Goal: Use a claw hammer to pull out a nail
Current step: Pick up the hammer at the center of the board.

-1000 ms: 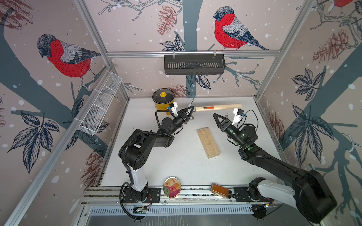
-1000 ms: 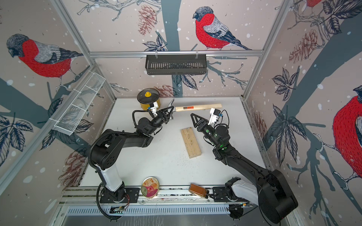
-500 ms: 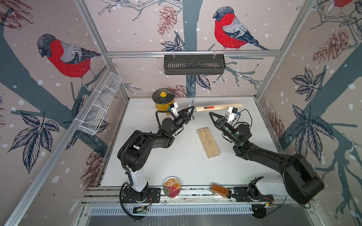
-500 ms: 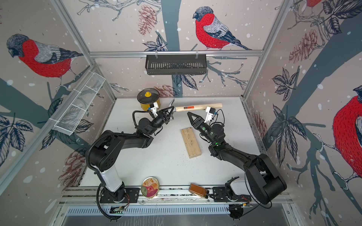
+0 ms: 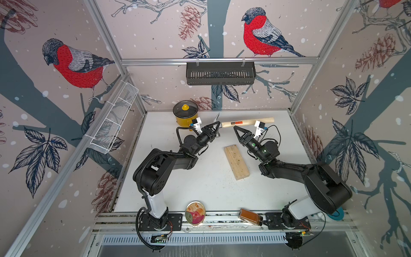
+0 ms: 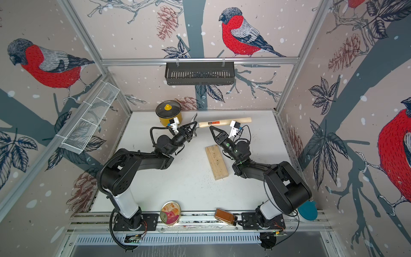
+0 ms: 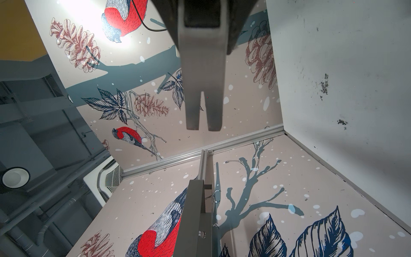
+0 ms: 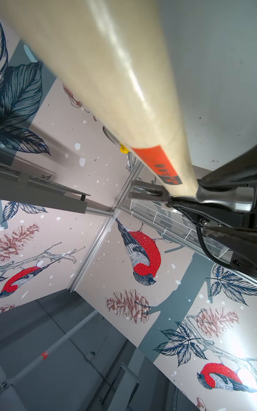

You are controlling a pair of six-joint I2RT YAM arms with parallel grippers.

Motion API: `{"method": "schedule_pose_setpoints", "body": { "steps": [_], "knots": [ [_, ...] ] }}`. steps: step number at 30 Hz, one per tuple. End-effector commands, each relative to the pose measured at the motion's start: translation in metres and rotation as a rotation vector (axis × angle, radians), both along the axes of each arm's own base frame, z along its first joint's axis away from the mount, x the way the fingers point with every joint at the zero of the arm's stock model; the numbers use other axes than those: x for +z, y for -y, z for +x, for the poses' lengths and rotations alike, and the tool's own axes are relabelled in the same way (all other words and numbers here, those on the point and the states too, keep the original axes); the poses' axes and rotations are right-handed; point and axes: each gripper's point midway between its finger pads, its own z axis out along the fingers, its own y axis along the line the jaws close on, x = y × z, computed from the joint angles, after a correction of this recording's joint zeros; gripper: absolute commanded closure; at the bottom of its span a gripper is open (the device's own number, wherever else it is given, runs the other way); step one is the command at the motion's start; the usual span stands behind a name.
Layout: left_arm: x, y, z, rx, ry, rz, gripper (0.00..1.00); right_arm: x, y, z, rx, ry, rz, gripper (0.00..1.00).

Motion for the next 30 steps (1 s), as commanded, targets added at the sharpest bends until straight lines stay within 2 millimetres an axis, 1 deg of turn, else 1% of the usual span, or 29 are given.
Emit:
{"method": "schedule_pose_setpoints", "body": {
  "steps": [1,6,13,18,21,22,23,25,26,30],
  "knots": [
    [0.048,-0.013,-0.016,0.013,0.154,-0.114,1.0,0.02,0.002,-0.004,0.016,0.063,0.065,0.68],
    [0.048,-0.014,-0.016,0.016,0.154,-0.12,1.0,0.016,0.003,-0.001,0.015,0.043,0.116,0.71],
    [0.047,-0.016,-0.018,0.018,0.153,-0.124,1.0,0.016,0.003,0.004,0.024,0.049,0.188,0.73],
    [0.047,-0.016,-0.019,0.016,0.153,-0.124,1.0,0.016,0.001,0.01,0.017,0.048,0.199,0.74],
    [0.047,-0.017,-0.02,0.018,0.153,-0.127,1.0,0.012,-0.002,0.013,0.022,0.035,0.183,0.74],
    [0.048,-0.018,-0.019,0.021,0.156,-0.127,1.0,0.011,-0.004,0.012,0.027,0.032,0.175,0.73],
    [0.049,-0.018,-0.02,0.023,0.16,-0.125,1.0,0.009,-0.005,0.011,0.028,0.027,0.167,0.69],
    [0.048,-0.02,-0.018,0.03,0.16,-0.117,1.0,0.005,-0.007,0.008,0.031,0.02,0.155,0.57],
    [0.048,-0.021,-0.016,0.034,0.16,-0.118,1.0,0.003,-0.008,0.007,0.033,0.016,0.15,0.53],
    [0.05,-0.023,-0.014,0.036,0.166,-0.121,1.0,0.0,-0.01,0.002,0.042,0.013,0.135,0.48]
  ]
}}
